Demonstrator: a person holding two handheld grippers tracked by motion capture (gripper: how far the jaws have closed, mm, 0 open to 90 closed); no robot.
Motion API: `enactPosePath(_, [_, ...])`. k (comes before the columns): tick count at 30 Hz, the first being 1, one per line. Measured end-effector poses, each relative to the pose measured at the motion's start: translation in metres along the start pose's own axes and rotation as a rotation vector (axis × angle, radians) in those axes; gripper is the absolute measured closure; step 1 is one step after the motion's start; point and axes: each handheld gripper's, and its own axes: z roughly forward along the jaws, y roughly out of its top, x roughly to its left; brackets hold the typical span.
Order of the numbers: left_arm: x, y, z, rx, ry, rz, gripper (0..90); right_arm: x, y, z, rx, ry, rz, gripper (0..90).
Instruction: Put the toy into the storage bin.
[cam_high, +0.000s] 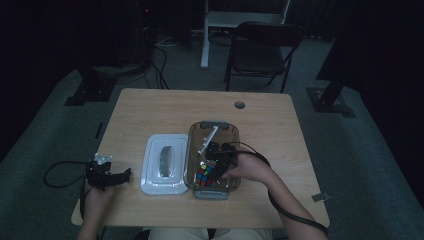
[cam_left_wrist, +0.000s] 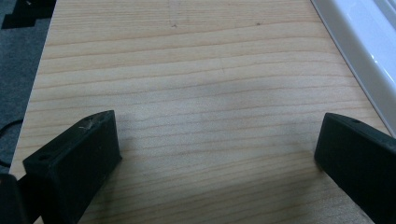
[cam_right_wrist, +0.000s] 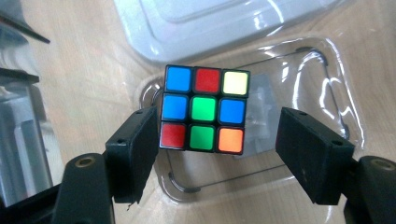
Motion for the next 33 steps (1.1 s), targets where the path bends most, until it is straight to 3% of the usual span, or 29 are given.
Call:
enactPosePath(5, [0.000,0.000,0.000,0.000,0.000,0.000,0.7,-0.004,-0.012,-0.008,-0.084,0.027,0.017,29.4])
enactPosePath(8, [0.000,0.000,0.000,0.001,0.000,0.000,0.7,-0.005,-0.020,-0.012,-0.119,0.017,0.012,29.4])
enactPosePath(16, [0.000,0.000,0.000,0.001,0.000,0.001,0.7,-0.010,-0.039,-0.025,-0.267,0.070,0.053,16.1])
enactPosePath(22, [0.000,0.000,0.000,0.003,0.000,0.003,0.7,-0.014,-0.054,-0.039,-0.420,0.068,0.092,13.5])
enactPosePath(29, [0.000,0.000,0.000,0.003,-0.001,0.002,0.7,-0.018,-0.074,-0.050,-0.579,-0.017,0.111,13.6])
enactPosePath(32, [0.000,0.000,0.000,0.003,-0.001,0.001,0.7,-0.018,-0.082,-0.054,-0.623,-0.063,0.108,13.6])
enactPosePath(33, [0.000,0.000,0.000,0.003,-0.001,0.002,0.7,-0.019,-0.085,-0.055,-0.630,-0.057,0.108,13.6])
